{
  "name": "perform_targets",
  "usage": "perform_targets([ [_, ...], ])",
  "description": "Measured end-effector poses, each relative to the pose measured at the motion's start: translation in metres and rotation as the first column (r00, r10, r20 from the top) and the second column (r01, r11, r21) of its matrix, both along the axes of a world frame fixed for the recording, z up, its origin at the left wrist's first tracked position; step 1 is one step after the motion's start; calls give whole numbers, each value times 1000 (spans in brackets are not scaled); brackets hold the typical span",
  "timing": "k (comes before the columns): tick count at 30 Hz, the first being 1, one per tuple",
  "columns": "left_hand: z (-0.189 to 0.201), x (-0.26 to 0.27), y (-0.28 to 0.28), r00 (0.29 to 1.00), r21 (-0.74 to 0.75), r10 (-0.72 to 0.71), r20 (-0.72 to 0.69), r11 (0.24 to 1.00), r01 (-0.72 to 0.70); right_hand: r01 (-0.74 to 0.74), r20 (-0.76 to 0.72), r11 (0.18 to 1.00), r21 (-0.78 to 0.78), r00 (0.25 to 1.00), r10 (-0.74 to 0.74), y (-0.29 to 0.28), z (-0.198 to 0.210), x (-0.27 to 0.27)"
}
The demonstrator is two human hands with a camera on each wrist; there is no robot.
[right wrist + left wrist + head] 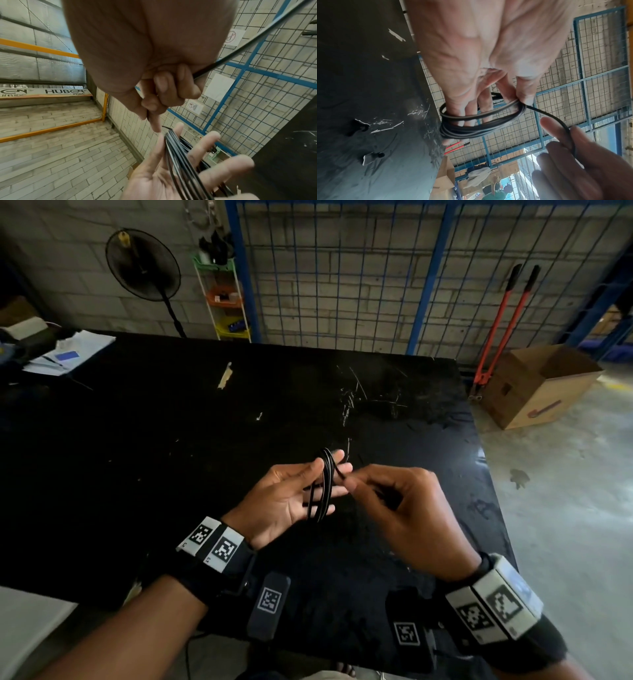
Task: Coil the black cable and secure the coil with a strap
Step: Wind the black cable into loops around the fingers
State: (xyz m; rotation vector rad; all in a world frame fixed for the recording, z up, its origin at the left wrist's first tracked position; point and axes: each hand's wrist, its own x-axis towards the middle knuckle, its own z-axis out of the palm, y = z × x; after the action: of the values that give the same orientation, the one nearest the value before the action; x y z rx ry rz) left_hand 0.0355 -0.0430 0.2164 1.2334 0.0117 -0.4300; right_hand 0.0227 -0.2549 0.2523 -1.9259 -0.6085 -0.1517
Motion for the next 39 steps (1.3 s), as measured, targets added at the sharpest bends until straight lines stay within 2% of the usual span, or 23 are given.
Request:
perform_targets([
  [5, 0, 11, 3, 996, -158, 91, -10, 983, -92, -46, -94, 997, 55, 994, 52, 2, -18, -11],
  [10, 9, 21, 10, 993, -421, 117, -14, 900, -112, -98, -317, 977, 191, 935, 156, -3, -51, -7],
  [14, 18, 24, 12, 999, -590, 48, 20, 807, -27, -60, -459, 958, 281, 868, 189, -7, -72, 4],
  [17, 27, 25, 14, 995, -668, -35, 96, 739, 90, -67, -543, 966, 251, 816, 198, -13, -91, 11],
  [22, 35, 16, 14, 969, -699, -209, 135, 673, 242, -32, -564, 975, 218, 811, 153, -17, -103, 20],
  [26, 30, 0, 6, 945, -619, -301, 130, 720, 314, -25, -529, 986, 166, 842, 110, -22, -94, 41],
  [30, 22, -12, -2, 919, -379, -387, 71, 842, 384, 11, -445, 994, 108, 895, 38, -21, -79, 60],
  [33, 12, -18, -5, 935, -100, -355, 25, 929, 356, 49, -343, 997, -51, 937, -64, -24, -55, 71],
  [35, 5, -18, -6, 950, 40, -312, 4, 949, 312, 38, -246, 987, -158, 966, -77, -23, -37, 71],
  [39, -3, -14, -10, 976, 140, -218, 6, 967, 215, 7, -146, 952, -306, 988, -54, -15, -13, 65],
])
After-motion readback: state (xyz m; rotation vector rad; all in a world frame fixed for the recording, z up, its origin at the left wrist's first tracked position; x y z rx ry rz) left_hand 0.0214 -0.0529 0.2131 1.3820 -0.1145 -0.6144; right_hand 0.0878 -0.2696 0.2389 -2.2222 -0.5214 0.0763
